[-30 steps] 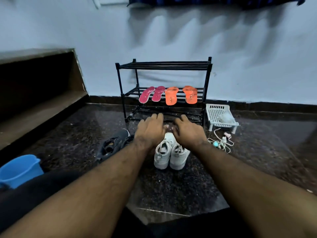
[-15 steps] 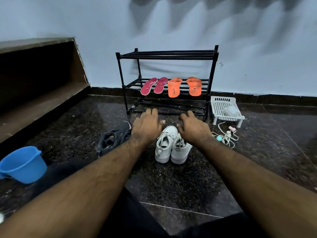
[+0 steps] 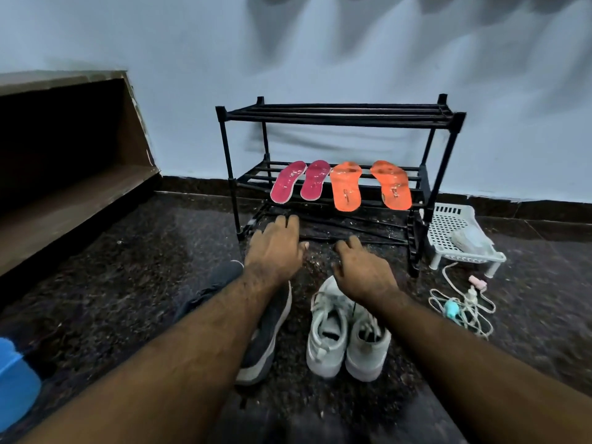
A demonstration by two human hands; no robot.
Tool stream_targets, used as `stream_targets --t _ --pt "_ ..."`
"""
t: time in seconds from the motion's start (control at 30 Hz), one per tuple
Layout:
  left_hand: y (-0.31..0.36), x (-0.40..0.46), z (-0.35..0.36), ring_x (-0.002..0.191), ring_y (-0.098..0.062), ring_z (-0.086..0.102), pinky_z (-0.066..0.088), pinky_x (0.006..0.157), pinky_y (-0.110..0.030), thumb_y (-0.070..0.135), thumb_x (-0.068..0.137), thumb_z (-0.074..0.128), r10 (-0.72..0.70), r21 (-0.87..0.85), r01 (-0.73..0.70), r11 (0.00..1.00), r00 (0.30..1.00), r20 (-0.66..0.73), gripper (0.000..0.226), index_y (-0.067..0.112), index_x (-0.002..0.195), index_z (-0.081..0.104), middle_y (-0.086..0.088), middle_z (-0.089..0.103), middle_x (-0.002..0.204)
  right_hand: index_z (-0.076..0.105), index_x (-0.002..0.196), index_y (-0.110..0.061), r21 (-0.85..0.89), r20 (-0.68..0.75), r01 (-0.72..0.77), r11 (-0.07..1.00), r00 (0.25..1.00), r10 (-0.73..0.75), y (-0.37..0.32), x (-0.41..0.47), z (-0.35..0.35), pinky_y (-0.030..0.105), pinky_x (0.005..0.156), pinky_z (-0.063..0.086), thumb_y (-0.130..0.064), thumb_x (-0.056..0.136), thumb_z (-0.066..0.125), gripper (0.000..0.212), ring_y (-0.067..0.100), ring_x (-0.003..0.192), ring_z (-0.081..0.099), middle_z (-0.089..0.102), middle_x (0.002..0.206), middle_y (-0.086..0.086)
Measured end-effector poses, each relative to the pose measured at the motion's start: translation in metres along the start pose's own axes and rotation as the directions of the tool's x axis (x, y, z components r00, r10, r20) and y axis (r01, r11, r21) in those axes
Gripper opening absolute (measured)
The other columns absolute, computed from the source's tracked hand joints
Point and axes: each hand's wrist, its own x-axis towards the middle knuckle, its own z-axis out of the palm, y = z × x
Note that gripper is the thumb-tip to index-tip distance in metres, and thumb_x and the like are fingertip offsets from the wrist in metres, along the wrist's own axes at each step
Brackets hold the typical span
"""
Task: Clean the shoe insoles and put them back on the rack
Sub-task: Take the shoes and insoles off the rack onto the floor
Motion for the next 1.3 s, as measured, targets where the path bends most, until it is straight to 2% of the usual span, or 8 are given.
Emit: stream_targets --t 0.13,0.27,0.37,0.5,0.8,0.9,1.0,1.3 --pt "-0.032 0.05 0.028 0.12 -0.034 0.056 0.046 0.098 -0.046 0.048 0.098 0.051 -0.052 -0.019 0.053 0.998 0.998 0.036 0.061 0.026 0.151 0.029 -0.013 0.058 0.129 0.045 0.125 -0.016 -0.041 -0.015 0.058 0.997 0.998 -0.059 -0.005 0.064 0.022 0.041 0.068 0.046 -0.028 0.098 0.05 0.031 0.031 0.105 0.06 0.031 0.144 0.006" --pt "-0.055 0.094 0.061 0.134 -0.039 0.047 0.041 0.11 -0.048 0.066 0.093 0.049 -0.188 -0.202 0.229 0.952 0.961 0.201 0.079 0.046 0.157 0.007 -0.016 0.054 0.144 0.056 0.118 -0.015 -0.052 -0.002 0.027 0.998 1.0 -0.027 -0.007 0.12 0.046 0.045 0.078 0.053 -0.027 0.095 0.055 0.025 0.028 0.119 0.051 -0.011 0.165 -0.006" --pt "-0.058 0.123 0.085 0.142 -0.033 0.04 0.033 0.118 -0.045 0.056 0.093 0.06 -0.25 -0.651 0.339 0.679 0.941 0.23 0.077 0.044 0.157 0.019 -0.008 0.043 0.156 0.055 0.125 -0.018 -0.064 0.038 0.012 0.998 0.999 -0.01 -0.003 0.153 0.062 0.048 0.087 0.053 -0.028 0.094 0.057 0.032 0.029 0.127 0.044 -0.023 0.163 -0.007" --pt "-0.057 0.159 0.105 0.128 -0.021 0.055 0.042 0.113 -0.04 0.042 0.091 0.07 -0.354 -0.865 0.331 0.376 0.914 0.197 0.062 0.029 0.148 0.047 0.0 0.058 0.142 0.052 0.133 -0.017 -0.059 0.054 0.055 0.997 0.997 -0.052 0.004 0.186 0.076 0.047 0.097 0.049 -0.03 0.095 0.058 0.041 0.03 0.127 0.047 -0.021 0.164 -0.005" --pt "-0.056 0.165 0.103 0.088 -0.018 0.071 0.059 0.078 -0.024 0.01 0.084 0.08 -0.611 -0.969 0.246 0.005 0.768 0.191 0.009 0.011 0.083 0.071 -0.003 0.074 0.089 0.053 0.131 -0.004 0.092 -0.174 0.192 0.977 0.969 -0.174 0.005 0.158 0.07 0.039 0.1 0.048 -0.023 0.099 0.048 0.037 0.028 0.122 0.057 0.031 0.157 0.003" --pt "-0.05 0.135 0.106 0.068 -0.012 0.068 0.049 0.049 -0.012 0.023 0.073 0.09 -0.756 -0.962 0.249 -0.108 0.608 0.243 0.026 0.006 0.081 0.071 -0.001 0.073 0.076 0.058 0.121 -0.003 0.226 -0.207 0.171 0.959 0.971 -0.124 -0.004 0.133 0.062 0.039 0.099 0.049 -0.026 0.101 0.048 0.031 0.026 0.119 0.059 0.031 0.157 0.001" --pt "-0.052 0.111 0.111 0.065 -0.016 0.07 0.06 0.062 -0.025 0.014 0.072 0.09 -0.797 -0.934 0.278 -0.226 0.499 0.342 0.024 0.004 0.086 0.073 -0.007 0.075 0.077 0.056 0.124 -0.005 0.356 -0.225 0.167 0.92 0.97 -0.089 -0.016 0.104 0.056 0.036 0.103 0.046 -0.027 0.101 0.05 0.032 0.021 0.122 0.057 0.026 0.159 -0.004" --pt "-0.041 0.118 0.14 0.058 -0.012 0.066 0.052 0.049 -0.021 0.013 0.076 0.088 -0.61 -0.799 0.205 -0.565 0.549 0.572 0.058 0.005 0.122 0.053 -0.014 0.073 0.1 0.05 0.132 -0.008 0.376 -0.174 0.207 0.903 0.973 -0.151 -0.015 0.088 0.066 0.042 0.104 0.047 -0.026 0.098 0.053 0.038 0.022 0.13 0.051 0.02 0.16 -0.007"
